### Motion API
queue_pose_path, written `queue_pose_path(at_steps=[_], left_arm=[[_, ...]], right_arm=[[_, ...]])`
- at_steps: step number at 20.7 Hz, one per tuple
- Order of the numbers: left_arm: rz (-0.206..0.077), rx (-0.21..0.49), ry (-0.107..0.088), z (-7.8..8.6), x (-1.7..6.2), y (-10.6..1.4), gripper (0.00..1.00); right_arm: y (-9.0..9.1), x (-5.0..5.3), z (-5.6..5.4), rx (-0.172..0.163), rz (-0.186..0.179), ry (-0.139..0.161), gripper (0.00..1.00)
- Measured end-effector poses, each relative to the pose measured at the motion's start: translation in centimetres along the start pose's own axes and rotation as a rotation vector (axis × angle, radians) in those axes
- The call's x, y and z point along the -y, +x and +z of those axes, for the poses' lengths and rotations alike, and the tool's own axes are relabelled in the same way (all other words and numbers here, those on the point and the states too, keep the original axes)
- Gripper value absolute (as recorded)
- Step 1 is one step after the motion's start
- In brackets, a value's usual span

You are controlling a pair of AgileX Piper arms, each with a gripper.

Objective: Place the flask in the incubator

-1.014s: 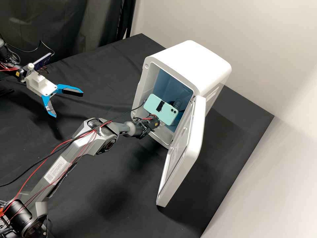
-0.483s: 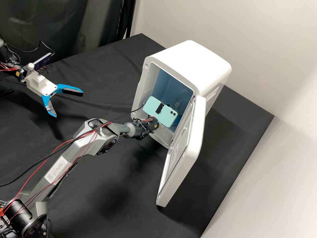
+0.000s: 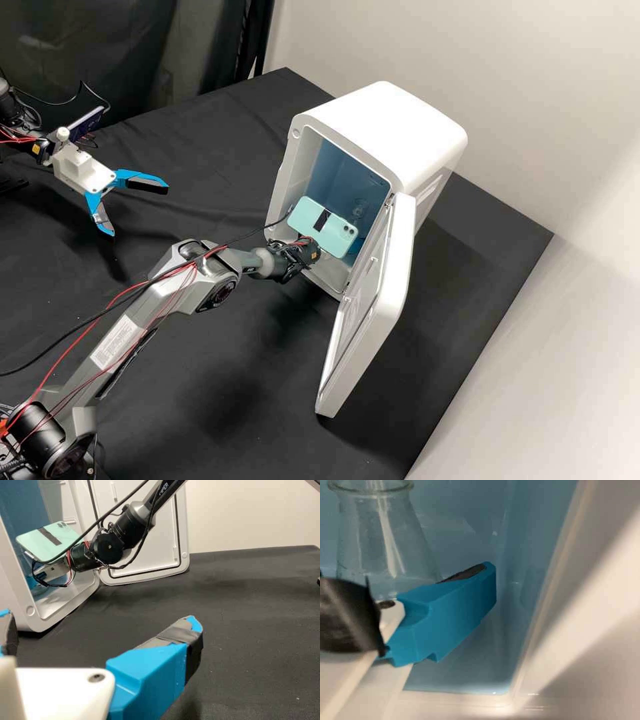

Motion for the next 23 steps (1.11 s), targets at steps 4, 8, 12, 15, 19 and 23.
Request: queue_pose_path(at_steps=[4, 8, 12, 15, 19, 23], left_arm=[[0.000, 0.000, 0.000, 0.0, 0.00, 0.0, 1.00], [0.000, 0.000, 0.000, 0.0, 0.00, 0.0, 1.00], [0.002, 0.009, 0.004, 0.2, -0.07, 0.1, 1.00], [0.005, 0.003, 0.007, 0.0, -0.12, -0.1, 1.00], [0.005, 0.001, 0.006, 0.0, -0.12, -0.1, 1.00], [0.004, -0.001, 0.005, -0.1, -0.09, -0.2, 1.00]], right_arm=[[-0.3, -0.4, 0.3, -0.026, -0.024, 0.076, 1.00], [-0.9, -1.4, 0.1, -0.041, -0.033, 0.128, 1.00], [-1.4, -2.4, -0.6, -0.084, -0.008, 0.152, 1.00], [-1.6, -2.6, -0.9, -0.100, -0.003, 0.164, 1.00], [-1.7, -2.6, -0.9, -0.102, -0.009, 0.155, 1.00], [-1.8, -2.5, -0.8, -0.099, -0.014, 0.155, 1.00]])
